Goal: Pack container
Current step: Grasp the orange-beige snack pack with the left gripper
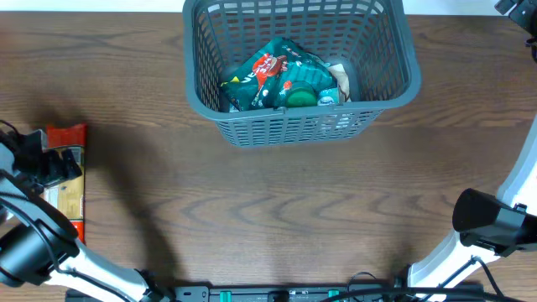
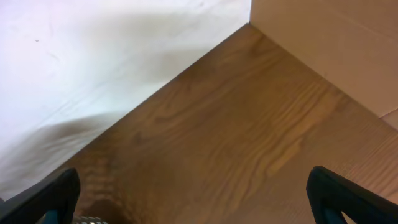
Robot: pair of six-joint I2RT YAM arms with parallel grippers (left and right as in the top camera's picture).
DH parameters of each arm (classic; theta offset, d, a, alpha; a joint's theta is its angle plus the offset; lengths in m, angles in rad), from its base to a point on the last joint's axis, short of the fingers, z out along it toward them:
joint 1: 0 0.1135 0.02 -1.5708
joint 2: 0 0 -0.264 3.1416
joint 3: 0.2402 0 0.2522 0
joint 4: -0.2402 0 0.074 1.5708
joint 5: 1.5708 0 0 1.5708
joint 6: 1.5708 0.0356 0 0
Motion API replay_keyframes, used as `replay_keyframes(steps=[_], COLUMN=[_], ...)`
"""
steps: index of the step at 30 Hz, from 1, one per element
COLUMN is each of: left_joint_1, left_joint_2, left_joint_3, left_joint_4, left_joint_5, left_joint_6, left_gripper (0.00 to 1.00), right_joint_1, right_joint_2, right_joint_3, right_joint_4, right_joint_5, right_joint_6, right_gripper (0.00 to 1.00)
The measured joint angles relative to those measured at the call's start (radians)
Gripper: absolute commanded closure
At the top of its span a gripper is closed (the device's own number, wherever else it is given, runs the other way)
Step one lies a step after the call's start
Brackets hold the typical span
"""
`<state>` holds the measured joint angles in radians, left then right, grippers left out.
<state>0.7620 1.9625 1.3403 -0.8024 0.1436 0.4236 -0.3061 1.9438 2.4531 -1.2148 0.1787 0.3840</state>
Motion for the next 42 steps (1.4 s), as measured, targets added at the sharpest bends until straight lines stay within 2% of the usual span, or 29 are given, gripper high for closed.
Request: replay_keyframes(steps=[12, 13, 15, 16, 17, 18, 34, 42], left_joint_1=[-0.022, -0.028, -0.037, -0.042, -0.045, -0.050, -0.084, -0.105], left_joint_2=[0.071, 0.074, 0.080, 0.080, 0.080, 0.080, 0.076, 0.043], left_joint_3=[0.008, 0.011, 0.017, 0.018, 0.019, 0.020, 0.094, 0.213], left_joint_4=[0.010, 0.010, 0.014, 0.017, 0.018, 0.017, -0.010, 0.000], left_joint_5=[-0.043, -0.050, -0.064, -0.065, -0.064, -0.061, -0.002, 0.082], left_joint_6=[0.000, -0.001, -0.002, 0.000, 0.000, 0.005, 0.000, -0.084], left_gripper=[0.03, 0.12, 0.59, 0.75, 0.89, 0.94, 0.94, 0.94], right_joint_1=[0.000, 0.000, 0.000, 0.000, 0.000, 0.000, 0.000, 0.000], right_joint_2=[0.000, 0.000, 0.000, 0.000, 0.000, 0.000, 0.000, 0.000], right_joint_3=[0.000, 0.000, 0.000, 0.000, 0.000, 0.000, 0.000, 0.000], right_joint_4=[0.000, 0.000, 0.000, 0.000, 0.000, 0.000, 0.000, 0.000], right_joint_5=[0.000, 0.000, 0.000, 0.000, 0.000, 0.000, 0.000, 0.000], right_joint_6=[0.000, 0.000, 0.000, 0.000, 0.000, 0.000, 0.000, 0.000], right_gripper=[0.01, 0.01, 0.01, 0.01, 0.01, 0.01, 0.01, 0.01])
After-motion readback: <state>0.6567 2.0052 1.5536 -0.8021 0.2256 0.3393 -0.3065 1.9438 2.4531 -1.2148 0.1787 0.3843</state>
